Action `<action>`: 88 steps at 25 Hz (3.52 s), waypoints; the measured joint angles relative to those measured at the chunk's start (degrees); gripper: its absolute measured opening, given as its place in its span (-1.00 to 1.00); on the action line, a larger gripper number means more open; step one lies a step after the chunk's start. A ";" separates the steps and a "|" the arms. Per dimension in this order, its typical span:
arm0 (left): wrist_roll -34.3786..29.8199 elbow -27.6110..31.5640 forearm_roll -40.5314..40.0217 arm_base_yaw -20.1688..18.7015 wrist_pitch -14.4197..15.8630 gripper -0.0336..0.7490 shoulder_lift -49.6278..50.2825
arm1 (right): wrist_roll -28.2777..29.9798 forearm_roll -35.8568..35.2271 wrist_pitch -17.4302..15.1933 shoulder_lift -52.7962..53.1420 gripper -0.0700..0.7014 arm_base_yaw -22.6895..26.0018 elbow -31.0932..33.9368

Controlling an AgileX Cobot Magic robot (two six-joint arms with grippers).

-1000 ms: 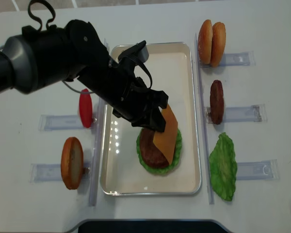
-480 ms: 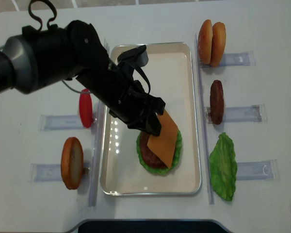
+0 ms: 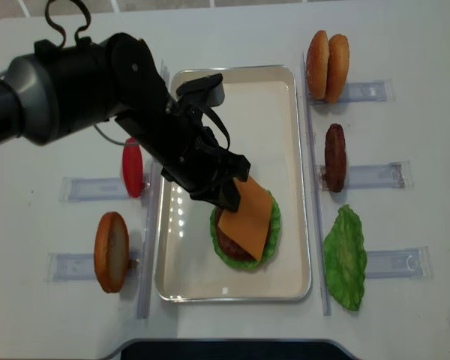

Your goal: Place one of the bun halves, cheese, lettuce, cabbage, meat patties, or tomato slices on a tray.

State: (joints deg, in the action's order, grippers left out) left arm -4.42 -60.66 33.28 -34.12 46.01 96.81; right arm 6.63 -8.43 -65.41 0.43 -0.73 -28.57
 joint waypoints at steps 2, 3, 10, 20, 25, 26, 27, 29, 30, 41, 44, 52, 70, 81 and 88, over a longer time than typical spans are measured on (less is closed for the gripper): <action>1.13 0.00 -0.68 0.00 0.00 -0.87 0.00 | 0.00 0.00 0.00 0.00 0.54 0.00 0.00; 1.79 0.00 -1.20 0.00 0.00 -0.87 0.00 | 0.00 0.00 0.00 0.00 0.54 0.00 0.00; 5.07 0.00 -3.22 0.00 0.00 -0.84 0.00 | 0.00 0.00 0.00 0.00 0.54 0.00 0.00; 6.51 0.00 -4.10 0.00 0.30 0.00 0.00 | 0.00 0.00 0.00 0.00 0.54 0.00 0.00; 6.65 0.00 -4.21 0.00 1.26 0.40 0.00 | 0.00 0.00 0.00 0.00 0.54 0.00 0.02; 6.70 0.00 -4.21 0.00 1.38 0.43 0.00 | 0.00 0.00 0.00 0.00 0.54 0.00 0.02; 6.76 0.00 -4.27 0.00 1.49 0.45 0.00 | 0.00 0.00 0.00 0.00 0.54 0.00 0.02; 6.87 0.00 -4.37 0.00 1.76 0.51 0.00 | 0.00 0.00 0.00 0.00 0.54 0.00 0.02; 6.87 0.00 -4.37 0.00 1.88 0.53 0.00 | 0.00 0.00 0.00 0.00 0.54 0.00 0.02; 7.19 -3.49 -5.60 0.00 5.19 0.81 0.00 | 0.00 0.00 0.00 0.00 0.54 0.00 0.02; 8.32 -5.22 -7.27 0.00 8.08 0.82 0.00 | 0.00 0.00 0.00 0.00 0.54 0.00 0.02; 12.47 -12.93 -15.22 0.00 19.19 0.83 0.00 | 0.00 0.00 0.00 0.00 0.54 0.00 0.02; 16.47 -17.49 -23.89 0.00 23.66 0.83 -2.47 | 0.00 0.00 0.00 0.00 0.54 0.00 0.06; 18.53 -17.53 -31.58 0.00 23.81 0.79 -5.09 | 0.00 0.00 0.00 0.00 0.54 0.00 0.06; 19.70 -17.55 -34.05 0.20 24.00 0.75 -7.18 | 0.00 0.00 0.00 0.00 0.54 0.00 0.06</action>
State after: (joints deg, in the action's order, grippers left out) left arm 15.28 -78.21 -0.76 -33.92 70.01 89.64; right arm 6.63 -8.43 -65.41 0.43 -0.73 -28.50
